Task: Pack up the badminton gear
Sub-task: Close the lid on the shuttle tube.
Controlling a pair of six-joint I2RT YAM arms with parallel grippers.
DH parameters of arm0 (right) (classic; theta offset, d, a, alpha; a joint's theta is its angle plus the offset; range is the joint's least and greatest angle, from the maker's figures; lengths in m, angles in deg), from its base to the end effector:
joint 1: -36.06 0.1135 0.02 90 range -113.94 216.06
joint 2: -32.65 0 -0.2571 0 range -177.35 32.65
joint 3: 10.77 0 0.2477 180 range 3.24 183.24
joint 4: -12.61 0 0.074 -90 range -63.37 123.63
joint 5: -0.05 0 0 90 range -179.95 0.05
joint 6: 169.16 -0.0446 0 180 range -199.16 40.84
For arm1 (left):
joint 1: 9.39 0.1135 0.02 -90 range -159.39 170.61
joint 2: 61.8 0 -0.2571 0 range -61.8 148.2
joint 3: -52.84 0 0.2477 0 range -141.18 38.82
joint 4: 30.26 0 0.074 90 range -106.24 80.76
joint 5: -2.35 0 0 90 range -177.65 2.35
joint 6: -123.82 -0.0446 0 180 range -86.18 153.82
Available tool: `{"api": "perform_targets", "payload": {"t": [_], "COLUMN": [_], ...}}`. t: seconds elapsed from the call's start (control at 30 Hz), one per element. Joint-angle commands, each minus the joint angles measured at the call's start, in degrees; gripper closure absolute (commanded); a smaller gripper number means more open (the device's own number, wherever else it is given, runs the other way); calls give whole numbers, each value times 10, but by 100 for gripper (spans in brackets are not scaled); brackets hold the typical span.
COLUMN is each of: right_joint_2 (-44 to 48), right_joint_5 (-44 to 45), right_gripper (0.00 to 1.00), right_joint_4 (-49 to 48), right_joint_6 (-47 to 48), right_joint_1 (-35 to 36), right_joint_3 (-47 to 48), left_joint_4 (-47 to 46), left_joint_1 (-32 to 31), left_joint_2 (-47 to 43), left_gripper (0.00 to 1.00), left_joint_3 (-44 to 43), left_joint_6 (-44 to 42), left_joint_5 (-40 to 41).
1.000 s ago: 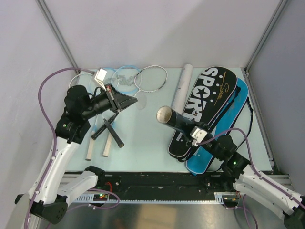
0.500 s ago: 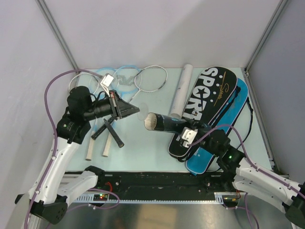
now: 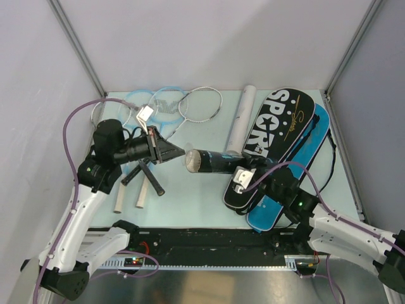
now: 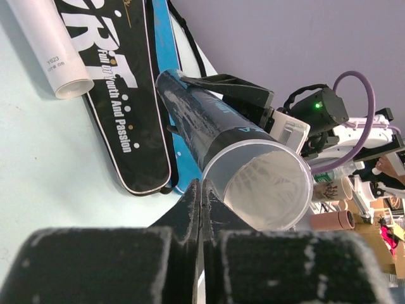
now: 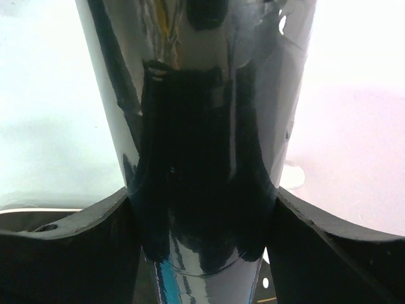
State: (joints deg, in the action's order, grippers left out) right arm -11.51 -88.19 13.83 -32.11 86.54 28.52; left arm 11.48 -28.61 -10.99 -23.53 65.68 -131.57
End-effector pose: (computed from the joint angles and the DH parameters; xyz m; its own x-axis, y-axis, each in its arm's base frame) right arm 0.1285 0.1536 0.2590 0.5041 -0.5386 -0.6751 -0.5615 0.3895 -0.7300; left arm 0.1625 -0.0894 0.3901 -0.6807 -0.1653 -0.7137 0.5968 0.4398 -0.6711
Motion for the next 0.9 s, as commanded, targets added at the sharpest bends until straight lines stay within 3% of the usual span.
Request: {"api": "perform_targets", "payload": {"t": [0.0, 0.4, 0.87], "right_joint_2": [-9, -40, -39], "right_joint_5": [19, 61, 35], "right_gripper": [64, 64, 64], "right_joint_4": [-66, -64, -62], "right_joint_6": [18, 17, 13], "right_joint_1": [10, 12, 12], "right_joint_3": [39, 49, 49], "left_joint_4": [3, 16, 51], "left_joint_1": [-5, -10, -11], "left_joint_2": [-9, -21, -21], "left_gripper": [100, 100, 100], "left_joint_3": [7, 5, -5], "left_joint_6": [-13, -17, -53], "left_joint_5": [-17, 2, 85]}}
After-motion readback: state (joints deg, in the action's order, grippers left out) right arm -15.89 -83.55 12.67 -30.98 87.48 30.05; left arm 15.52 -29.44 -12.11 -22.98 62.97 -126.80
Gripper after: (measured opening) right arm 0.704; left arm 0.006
